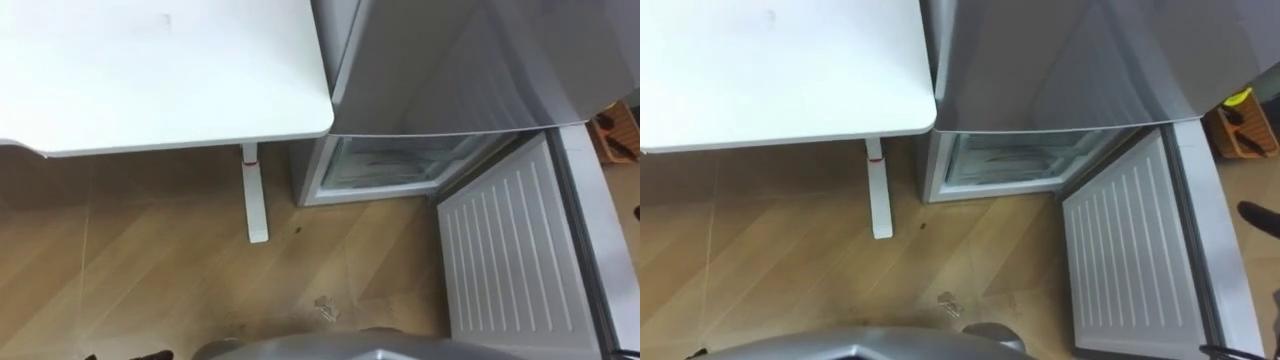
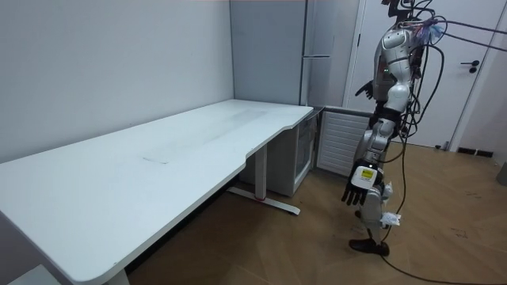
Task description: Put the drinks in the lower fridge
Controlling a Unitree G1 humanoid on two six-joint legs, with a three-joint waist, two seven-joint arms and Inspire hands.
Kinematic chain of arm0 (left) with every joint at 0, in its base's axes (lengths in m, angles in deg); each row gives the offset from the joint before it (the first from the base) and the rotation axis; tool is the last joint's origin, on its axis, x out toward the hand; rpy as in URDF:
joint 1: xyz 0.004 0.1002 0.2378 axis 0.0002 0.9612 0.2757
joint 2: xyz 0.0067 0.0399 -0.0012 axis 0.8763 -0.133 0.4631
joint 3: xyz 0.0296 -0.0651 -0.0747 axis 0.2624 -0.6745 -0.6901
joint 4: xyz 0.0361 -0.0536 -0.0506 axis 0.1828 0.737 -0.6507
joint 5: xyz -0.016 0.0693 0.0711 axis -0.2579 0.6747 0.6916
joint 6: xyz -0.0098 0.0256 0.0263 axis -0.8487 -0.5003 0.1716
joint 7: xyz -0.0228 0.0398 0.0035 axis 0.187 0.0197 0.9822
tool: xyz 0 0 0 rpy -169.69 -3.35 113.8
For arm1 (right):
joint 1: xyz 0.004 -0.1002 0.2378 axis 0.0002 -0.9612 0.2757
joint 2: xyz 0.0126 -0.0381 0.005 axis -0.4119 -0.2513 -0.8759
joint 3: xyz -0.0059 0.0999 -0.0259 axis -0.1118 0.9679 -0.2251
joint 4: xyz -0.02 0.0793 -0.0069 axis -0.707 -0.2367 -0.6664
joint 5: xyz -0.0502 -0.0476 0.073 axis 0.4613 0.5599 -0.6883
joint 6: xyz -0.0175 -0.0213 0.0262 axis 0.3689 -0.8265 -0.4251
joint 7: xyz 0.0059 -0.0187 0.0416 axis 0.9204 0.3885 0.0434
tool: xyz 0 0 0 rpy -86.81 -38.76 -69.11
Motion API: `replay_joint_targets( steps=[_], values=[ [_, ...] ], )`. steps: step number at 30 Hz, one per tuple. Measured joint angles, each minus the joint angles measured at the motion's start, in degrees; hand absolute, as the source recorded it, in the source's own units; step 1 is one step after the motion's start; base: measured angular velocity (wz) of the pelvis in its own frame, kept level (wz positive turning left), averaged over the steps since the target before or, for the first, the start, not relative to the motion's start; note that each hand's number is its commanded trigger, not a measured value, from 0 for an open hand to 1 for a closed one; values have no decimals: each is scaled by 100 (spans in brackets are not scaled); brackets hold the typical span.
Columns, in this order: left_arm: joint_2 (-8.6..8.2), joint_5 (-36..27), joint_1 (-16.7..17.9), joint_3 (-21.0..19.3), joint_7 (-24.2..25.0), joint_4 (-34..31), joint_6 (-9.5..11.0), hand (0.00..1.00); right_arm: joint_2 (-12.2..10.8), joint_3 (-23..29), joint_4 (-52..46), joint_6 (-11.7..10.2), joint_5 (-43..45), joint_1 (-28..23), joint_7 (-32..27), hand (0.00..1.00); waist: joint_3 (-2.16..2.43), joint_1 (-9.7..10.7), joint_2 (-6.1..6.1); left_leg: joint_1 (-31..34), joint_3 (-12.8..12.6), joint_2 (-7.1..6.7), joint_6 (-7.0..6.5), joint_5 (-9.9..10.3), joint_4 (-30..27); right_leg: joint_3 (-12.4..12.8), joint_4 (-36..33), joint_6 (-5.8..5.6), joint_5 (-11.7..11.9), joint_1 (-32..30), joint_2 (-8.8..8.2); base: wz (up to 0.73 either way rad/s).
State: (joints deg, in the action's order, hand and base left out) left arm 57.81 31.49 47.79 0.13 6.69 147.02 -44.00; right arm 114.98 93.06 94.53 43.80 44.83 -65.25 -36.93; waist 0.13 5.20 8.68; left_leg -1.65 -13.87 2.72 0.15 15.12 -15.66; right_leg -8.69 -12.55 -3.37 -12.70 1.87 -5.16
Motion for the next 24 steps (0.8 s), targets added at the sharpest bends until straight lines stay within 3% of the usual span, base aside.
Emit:
replay_joint_targets(
  steps=[9,11,16,19,21,24],
  values=[
    [16,125,34,-194,77,19,-91,0,7,1,1039,157,11,-47,231,0,9,-50,-6,-44,-8,14,2,-1,-10,40,-11,15,26,27,17,-1],
    [32,114,81,-193,119,19,-119,0,7,-4,1245,175,-29,-58,241,0,-15,-65,-66,-39,-9,14,2,-1,-17,42,-15,12,30,24,17,0],
    [74,124,94,-201,195,101,-221,0,45,-3,1328,334,-25,-56,416,0,-18,-48,-253,21,-9,21,4,0,-49,32,-9,9,50,-5,20,0],
    [88,123,95,-199,272,95,-250,0,259,-4,1328,334,-1,-15,415,0,15,-45,-417,40,-6,18,4,0,-12,17,-8,6,60,0,19,0],
    [88,117,97,-192,304,87,-263,0,363,-5,1330,331,-52,26,401,0,12,-54,-487,39,-9,19,9,-4,-17,8,-8,7,61,-27,21,0],
    [94,120,79,-187,394,53,-265,0,369,-14,1356,302,-69,73,321,0,26,-78,-597,34,-4,21,40,-28,12,4,-10,8,62,-55,25,0]
  ],
)
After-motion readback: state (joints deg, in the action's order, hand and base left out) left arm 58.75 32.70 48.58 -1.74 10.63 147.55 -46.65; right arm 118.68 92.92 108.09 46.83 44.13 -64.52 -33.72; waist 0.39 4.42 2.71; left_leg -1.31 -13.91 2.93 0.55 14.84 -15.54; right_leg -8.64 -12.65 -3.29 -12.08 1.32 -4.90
